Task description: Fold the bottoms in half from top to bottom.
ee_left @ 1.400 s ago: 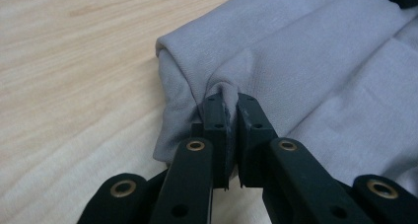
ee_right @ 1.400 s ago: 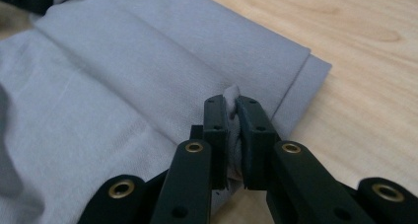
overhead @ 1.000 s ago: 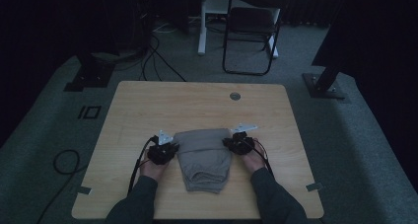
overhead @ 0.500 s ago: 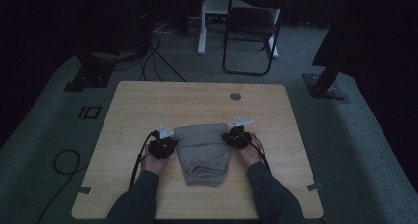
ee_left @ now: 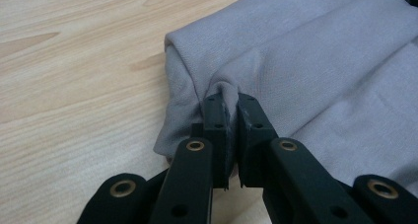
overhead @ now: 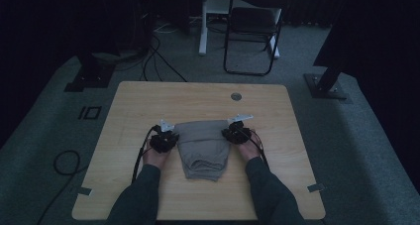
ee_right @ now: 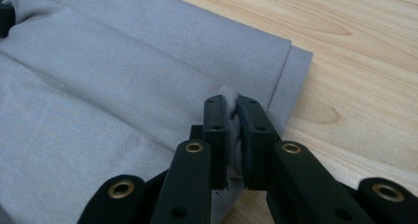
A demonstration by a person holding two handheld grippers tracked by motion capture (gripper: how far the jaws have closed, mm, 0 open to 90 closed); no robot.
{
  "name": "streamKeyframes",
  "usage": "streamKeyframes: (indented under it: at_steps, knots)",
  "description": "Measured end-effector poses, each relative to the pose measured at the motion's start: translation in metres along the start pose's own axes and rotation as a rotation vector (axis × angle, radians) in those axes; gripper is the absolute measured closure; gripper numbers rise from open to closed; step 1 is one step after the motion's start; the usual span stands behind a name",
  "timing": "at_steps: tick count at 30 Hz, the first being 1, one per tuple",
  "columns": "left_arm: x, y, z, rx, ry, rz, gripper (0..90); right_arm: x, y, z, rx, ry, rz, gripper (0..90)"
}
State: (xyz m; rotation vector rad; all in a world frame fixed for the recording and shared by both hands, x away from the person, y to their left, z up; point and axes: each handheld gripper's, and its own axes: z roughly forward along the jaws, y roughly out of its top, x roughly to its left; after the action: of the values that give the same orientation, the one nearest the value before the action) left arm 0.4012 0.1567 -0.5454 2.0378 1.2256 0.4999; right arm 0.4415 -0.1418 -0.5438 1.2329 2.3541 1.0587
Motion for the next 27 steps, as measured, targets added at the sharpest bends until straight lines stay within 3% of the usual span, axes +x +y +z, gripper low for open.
streamKeyframes:
  at_steps: [27]
  knots:
    - [0.012,0.024,0.023,0.015,0.047,-0.034,84.6,-0.009,0.017,0.013,0.017,-0.043,0.029,84.2]
